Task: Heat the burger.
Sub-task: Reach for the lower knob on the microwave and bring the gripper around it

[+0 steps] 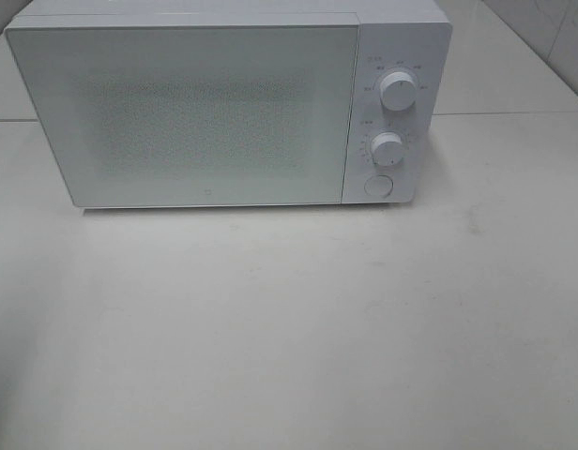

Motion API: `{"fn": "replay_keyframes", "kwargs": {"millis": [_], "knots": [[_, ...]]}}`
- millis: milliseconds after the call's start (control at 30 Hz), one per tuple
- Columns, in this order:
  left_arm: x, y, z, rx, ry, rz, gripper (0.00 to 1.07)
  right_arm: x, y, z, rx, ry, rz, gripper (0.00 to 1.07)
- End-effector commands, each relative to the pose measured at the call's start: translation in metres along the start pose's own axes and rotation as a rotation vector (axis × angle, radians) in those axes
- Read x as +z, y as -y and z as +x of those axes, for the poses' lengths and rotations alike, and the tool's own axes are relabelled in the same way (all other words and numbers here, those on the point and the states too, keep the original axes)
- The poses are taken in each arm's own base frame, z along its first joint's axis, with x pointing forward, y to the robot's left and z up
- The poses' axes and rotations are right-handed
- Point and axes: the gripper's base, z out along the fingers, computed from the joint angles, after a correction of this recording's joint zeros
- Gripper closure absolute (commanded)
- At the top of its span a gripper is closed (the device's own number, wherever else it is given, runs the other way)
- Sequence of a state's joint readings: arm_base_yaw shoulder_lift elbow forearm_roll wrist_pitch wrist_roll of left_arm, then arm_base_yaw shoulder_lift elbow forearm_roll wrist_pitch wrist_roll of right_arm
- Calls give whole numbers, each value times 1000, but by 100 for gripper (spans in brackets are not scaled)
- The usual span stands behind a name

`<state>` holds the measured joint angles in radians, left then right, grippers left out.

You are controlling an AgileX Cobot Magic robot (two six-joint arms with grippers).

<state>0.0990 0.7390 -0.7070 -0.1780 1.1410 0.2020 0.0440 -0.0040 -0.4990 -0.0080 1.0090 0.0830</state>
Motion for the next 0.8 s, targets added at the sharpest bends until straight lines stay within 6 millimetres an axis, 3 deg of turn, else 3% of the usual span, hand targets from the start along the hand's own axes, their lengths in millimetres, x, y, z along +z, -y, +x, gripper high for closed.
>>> {"fn": "replay_keyframes", "kwargs": {"millis": [33, 333, 500, 800], "knots": [[-8, 4, 23, 12, 93, -16, 8, -3, 0, 2, 4, 39, 4, 31], [-17, 11, 66, 60, 260, -33, 8, -3, 0, 2, 4, 39, 4, 31], [-21, 13, 78, 91, 369, -32, 8, -3, 0, 2, 4, 39, 4, 31], [-43, 17, 114, 133, 625, -82, 8, -3, 0, 2, 3, 39, 4, 31]]}}
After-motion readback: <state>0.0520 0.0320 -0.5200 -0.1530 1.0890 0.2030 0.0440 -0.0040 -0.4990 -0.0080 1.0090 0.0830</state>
